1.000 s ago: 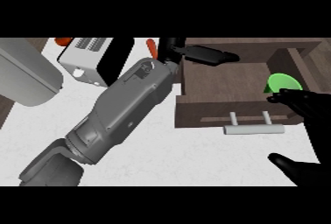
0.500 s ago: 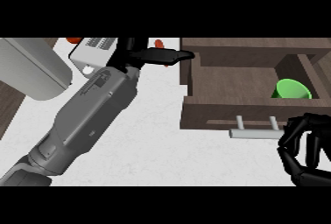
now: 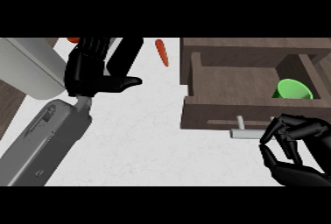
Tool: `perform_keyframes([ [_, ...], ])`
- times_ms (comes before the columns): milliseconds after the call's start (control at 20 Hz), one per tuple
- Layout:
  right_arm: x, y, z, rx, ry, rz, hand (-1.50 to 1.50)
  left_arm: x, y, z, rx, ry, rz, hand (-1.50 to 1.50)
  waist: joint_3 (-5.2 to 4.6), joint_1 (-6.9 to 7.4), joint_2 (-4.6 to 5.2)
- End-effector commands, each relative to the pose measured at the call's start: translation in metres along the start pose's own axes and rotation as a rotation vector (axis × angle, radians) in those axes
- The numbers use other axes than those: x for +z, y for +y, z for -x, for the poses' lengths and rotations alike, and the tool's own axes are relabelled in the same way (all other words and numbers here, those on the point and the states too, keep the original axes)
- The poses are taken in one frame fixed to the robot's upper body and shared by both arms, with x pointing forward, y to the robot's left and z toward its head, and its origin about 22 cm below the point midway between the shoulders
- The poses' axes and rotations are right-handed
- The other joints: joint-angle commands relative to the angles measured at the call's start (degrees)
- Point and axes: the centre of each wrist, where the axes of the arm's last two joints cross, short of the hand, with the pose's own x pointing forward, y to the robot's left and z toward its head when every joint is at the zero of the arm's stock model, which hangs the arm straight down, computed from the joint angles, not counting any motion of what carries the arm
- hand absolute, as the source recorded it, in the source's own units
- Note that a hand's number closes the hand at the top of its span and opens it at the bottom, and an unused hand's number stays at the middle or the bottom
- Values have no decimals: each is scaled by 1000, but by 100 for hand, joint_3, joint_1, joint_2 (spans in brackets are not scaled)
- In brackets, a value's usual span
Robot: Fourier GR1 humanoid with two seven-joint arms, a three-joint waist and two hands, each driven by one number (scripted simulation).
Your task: Pick up the cup, place it into the drawer and close the drawer
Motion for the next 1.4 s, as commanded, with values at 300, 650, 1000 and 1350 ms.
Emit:
perform_keyframes([
  [300, -27, 28, 22, 428, 16, -201, 150, 53, 65, -2, 25, 10, -21, -150, -1, 21, 50],
  [650, -45, 45, 74, 552, 63, -213, 150, 85, 106, -22, 6, 7, -25, -150, 2, -59, 42],
  [1000, -77, 61, 117, 620, 160, -249, -150, 110, 132, -14, 20, 2, -43, -150, 0, -56, 48],
  [1350, -117, 65, 142, 604, 186, -283, -150, 128, 141, -18, 8, 9, -25, -150, 2, -60, 47],
])
